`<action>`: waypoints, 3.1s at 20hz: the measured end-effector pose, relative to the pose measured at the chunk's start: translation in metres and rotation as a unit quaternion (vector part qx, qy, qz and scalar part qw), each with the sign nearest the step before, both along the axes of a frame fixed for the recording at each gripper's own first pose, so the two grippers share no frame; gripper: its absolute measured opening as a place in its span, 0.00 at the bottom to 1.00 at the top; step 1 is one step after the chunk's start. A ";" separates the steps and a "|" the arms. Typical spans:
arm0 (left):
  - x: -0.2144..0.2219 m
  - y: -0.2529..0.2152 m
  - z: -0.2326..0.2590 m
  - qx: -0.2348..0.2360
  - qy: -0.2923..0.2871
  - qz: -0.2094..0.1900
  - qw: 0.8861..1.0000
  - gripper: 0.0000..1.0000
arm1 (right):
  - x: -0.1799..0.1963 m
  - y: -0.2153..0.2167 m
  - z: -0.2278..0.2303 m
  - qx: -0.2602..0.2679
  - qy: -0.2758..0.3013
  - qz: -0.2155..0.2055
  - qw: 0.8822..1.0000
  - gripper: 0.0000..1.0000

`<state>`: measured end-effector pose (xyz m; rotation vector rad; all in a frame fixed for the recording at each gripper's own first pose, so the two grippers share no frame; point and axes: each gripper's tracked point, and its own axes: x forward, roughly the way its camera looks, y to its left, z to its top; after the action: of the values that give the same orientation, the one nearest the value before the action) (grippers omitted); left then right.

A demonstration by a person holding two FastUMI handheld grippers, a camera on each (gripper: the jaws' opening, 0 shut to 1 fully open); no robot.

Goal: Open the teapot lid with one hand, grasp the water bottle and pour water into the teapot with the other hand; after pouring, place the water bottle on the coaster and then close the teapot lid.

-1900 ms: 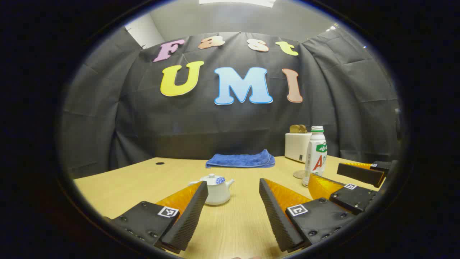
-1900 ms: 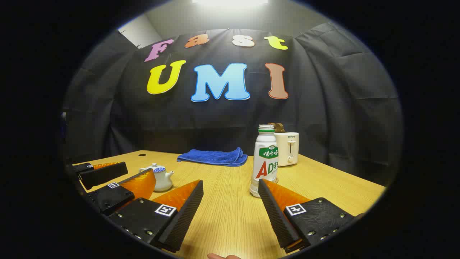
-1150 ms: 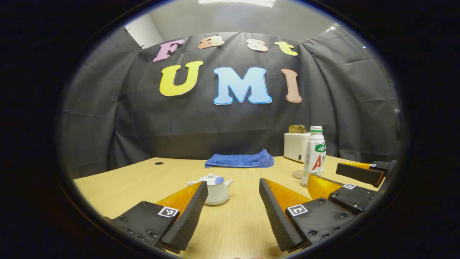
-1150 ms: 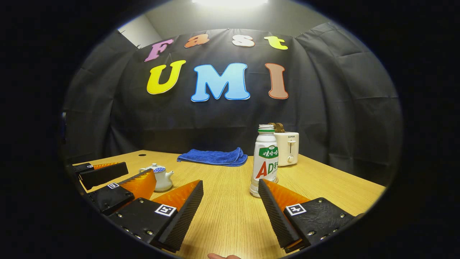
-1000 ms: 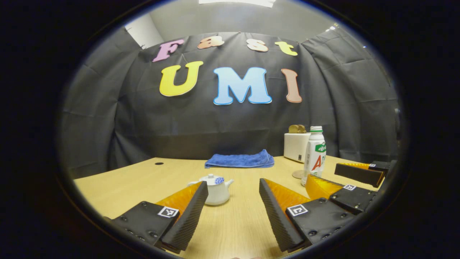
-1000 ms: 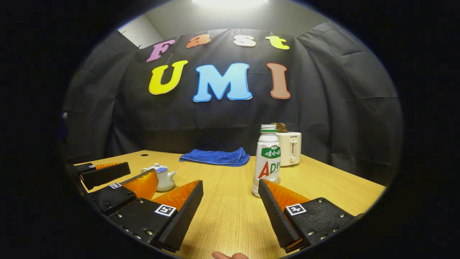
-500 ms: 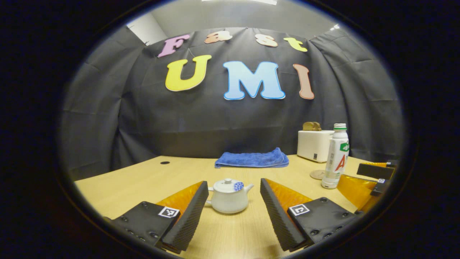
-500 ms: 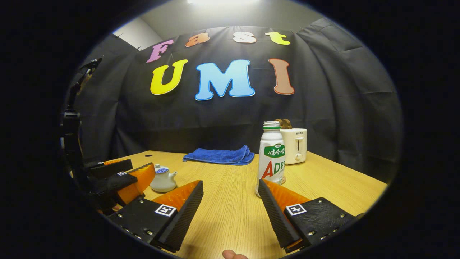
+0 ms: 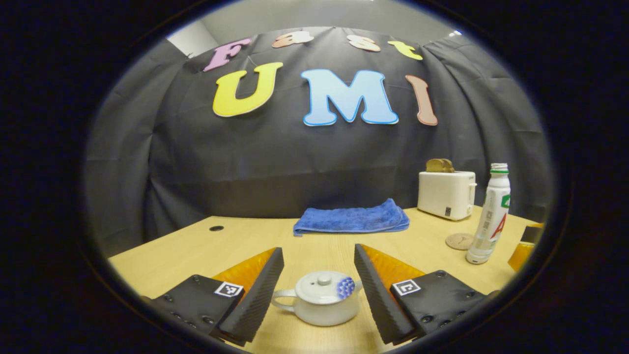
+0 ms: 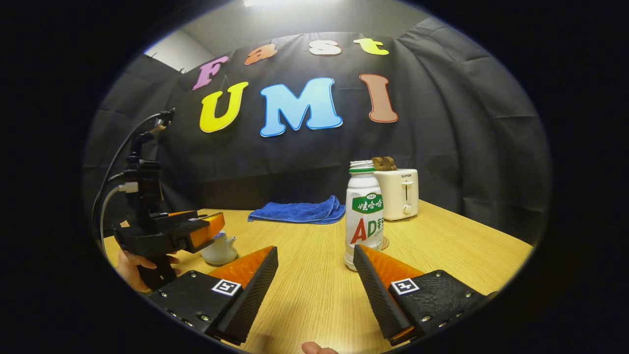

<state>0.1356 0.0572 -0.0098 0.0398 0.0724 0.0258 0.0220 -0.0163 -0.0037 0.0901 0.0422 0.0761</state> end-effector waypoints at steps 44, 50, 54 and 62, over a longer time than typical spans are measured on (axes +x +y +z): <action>-0.033 -0.004 0.082 -0.041 -0.069 -0.049 0.996 0.18 | 0.081 -0.066 0.015 -0.032 0.022 -0.069 0.997 0.95; -0.054 -0.002 0.103 -0.047 -0.096 -0.059 0.992 0.17 | 0.105 -0.069 -0.006 -0.050 0.059 -0.080 0.994 0.95; -0.064 0.004 0.107 -0.055 -0.099 -0.062 0.992 0.13 | 0.106 -0.070 -0.007 -0.046 0.059 -0.087 0.993 0.74; -0.103 0.013 0.108 -0.081 -0.101 -0.079 0.988 0.13 | 0.102 -0.056 0.011 -0.137 0.036 -0.059 0.988 0.72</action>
<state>0.0330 0.0702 0.0981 -0.1205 -0.1312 -0.1335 0.1237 -0.0725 0.0071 -0.1792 0.1198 -0.0513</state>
